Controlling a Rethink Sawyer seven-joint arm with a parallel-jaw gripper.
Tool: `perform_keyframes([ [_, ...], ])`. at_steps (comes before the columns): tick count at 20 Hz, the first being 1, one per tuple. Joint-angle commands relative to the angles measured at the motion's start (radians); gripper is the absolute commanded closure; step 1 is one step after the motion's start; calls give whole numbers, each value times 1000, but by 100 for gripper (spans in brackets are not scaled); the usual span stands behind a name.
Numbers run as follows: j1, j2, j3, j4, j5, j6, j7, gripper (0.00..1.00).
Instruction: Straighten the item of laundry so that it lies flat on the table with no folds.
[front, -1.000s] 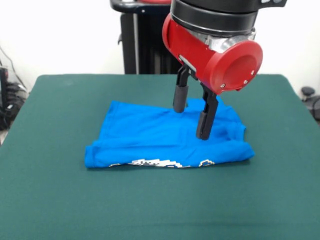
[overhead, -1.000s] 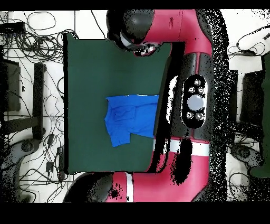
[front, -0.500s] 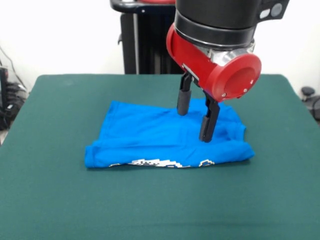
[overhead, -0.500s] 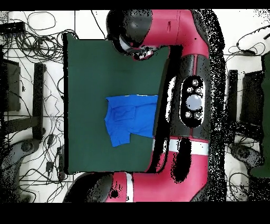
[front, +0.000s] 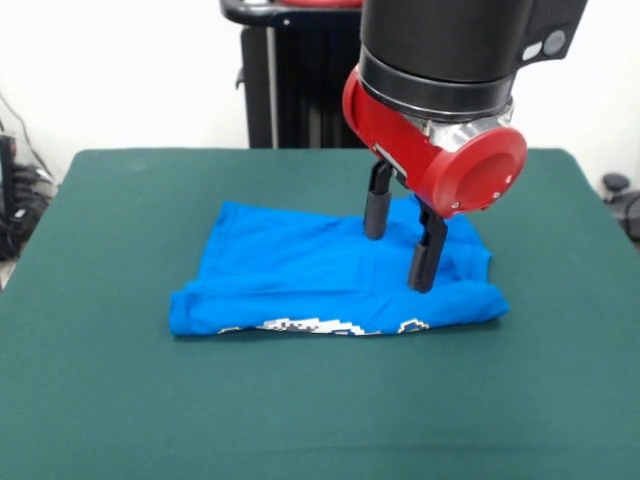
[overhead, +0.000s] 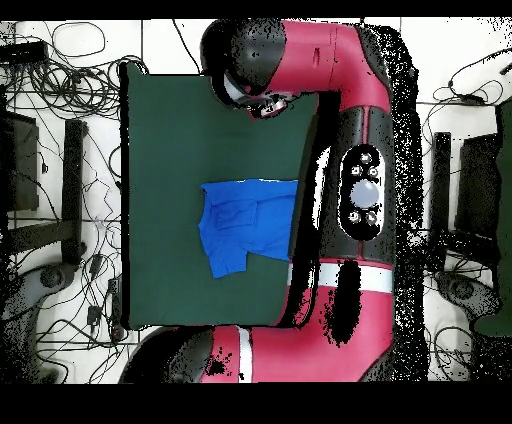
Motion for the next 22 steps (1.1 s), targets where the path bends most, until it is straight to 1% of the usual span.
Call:
perform_keyframes([
  [1,28,-47,19,210,30,-5,-45,0],
  [6,18,-56,6,200,45,63,-15,0],
  [12,9,-91,-3,148,52,200,-34,0],
  [17,-2,-89,8,173,49,167,-54,0],
  [22,0,-108,12,221,55,139,-62,0],
])
